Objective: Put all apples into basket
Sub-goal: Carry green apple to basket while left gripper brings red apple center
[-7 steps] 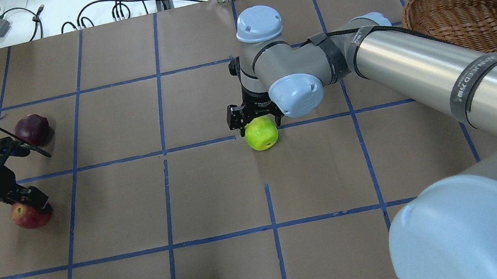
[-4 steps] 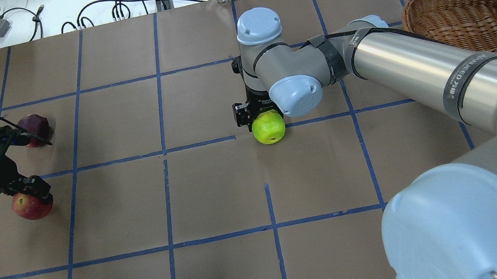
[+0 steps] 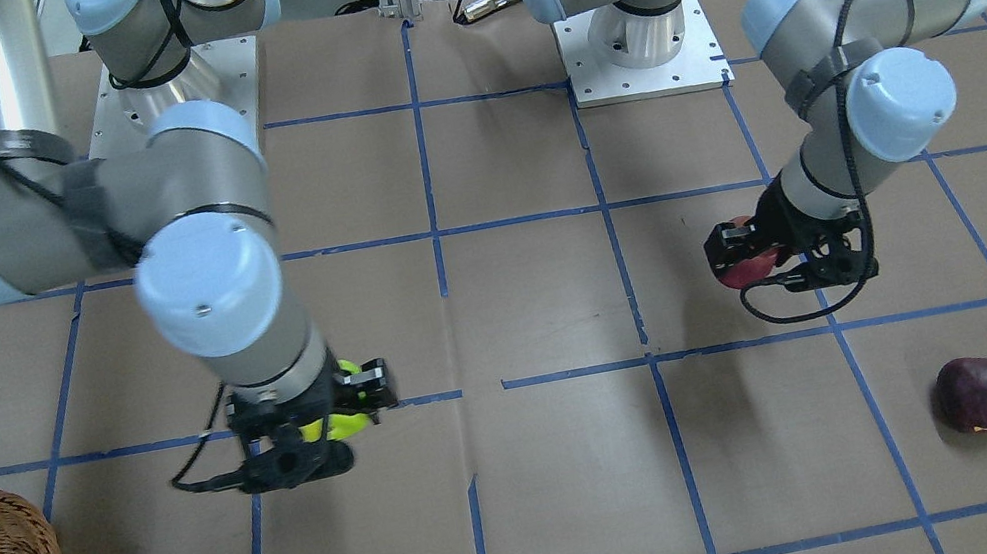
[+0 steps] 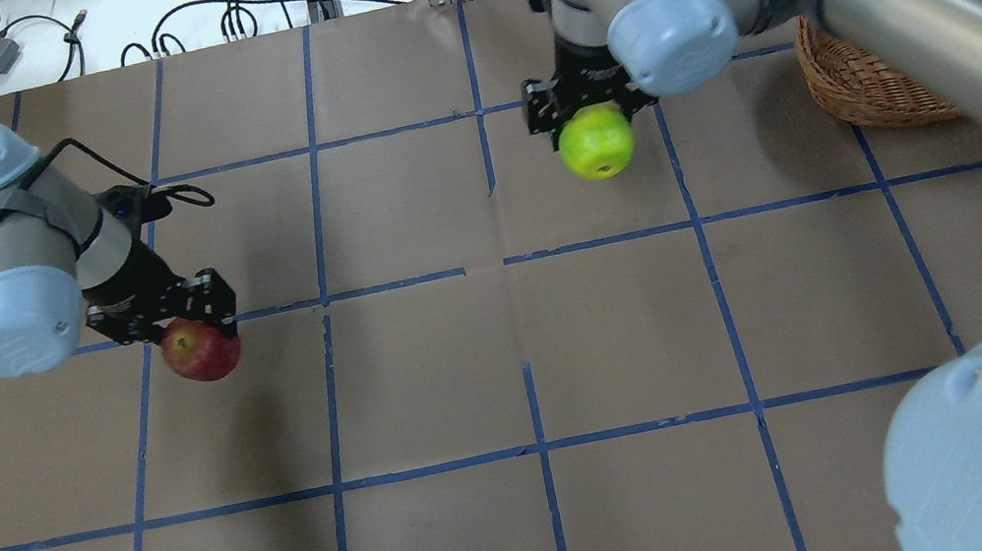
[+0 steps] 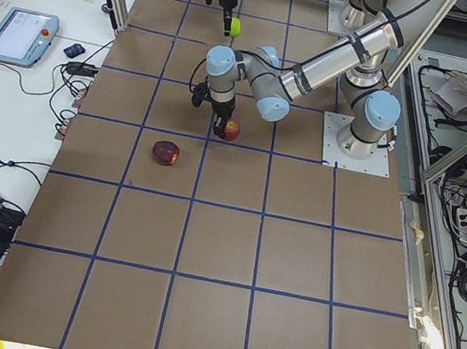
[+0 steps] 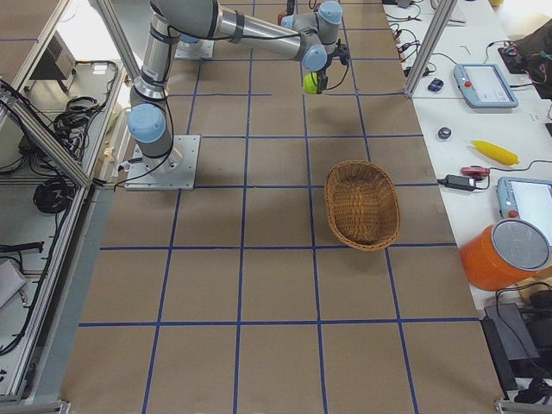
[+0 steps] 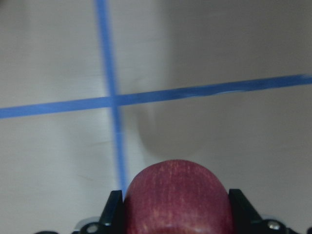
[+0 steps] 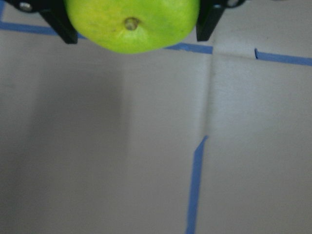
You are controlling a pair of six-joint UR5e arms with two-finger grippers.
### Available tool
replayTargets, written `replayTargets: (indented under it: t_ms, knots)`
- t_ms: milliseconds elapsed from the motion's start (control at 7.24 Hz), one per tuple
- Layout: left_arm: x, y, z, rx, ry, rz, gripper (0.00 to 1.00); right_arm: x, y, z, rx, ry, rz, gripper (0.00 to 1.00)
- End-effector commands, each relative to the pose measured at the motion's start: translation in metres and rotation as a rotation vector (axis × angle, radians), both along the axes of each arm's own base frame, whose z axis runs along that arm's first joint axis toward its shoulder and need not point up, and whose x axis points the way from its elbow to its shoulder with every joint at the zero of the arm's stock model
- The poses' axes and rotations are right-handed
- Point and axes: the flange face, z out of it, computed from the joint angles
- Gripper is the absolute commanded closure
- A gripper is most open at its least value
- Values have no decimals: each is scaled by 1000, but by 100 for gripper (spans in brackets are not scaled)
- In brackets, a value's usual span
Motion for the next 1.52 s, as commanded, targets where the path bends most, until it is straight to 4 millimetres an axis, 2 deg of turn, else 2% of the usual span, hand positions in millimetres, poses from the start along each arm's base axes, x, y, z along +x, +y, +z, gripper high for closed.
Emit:
replayTargets:
  t_ms: [0,138,276,414,552,691,829,967,1105,1243,1381]
  knots:
    - [-144,5,6,-117,4,133,94,-207,-37,62,11,71,-45,99]
    - [-197,4,-5,-165,60,128,94,-279,-40,62,15,120,19,98]
    - [-236,11,-20,-160,85,141,95,-329,-39,50,31,152,9,95]
    - [-269,15,-28,-214,113,149,95,-368,-53,22,8,215,11,94]
    - [-283,18,-35,-216,117,182,95,-391,-69,-10,-16,280,52,86]
    - [-286,16,-45,-208,112,184,88,-423,-79,-54,-21,303,74,86]
    - [-287,13,-48,-205,111,183,1,-452,-79,-82,-27,297,57,81]
    - [-288,10,-42,-213,119,185,0,-458,-80,-96,-25,298,70,74]
    - [-287,4,-25,-235,120,182,0,-463,-87,-112,-59,316,64,39]
    - [-269,2,-12,-209,97,144,0,-469,-86,-125,-54,312,56,12]
    - [-224,-18,3,-206,85,119,0,-470,-85,-128,-49,310,55,0]
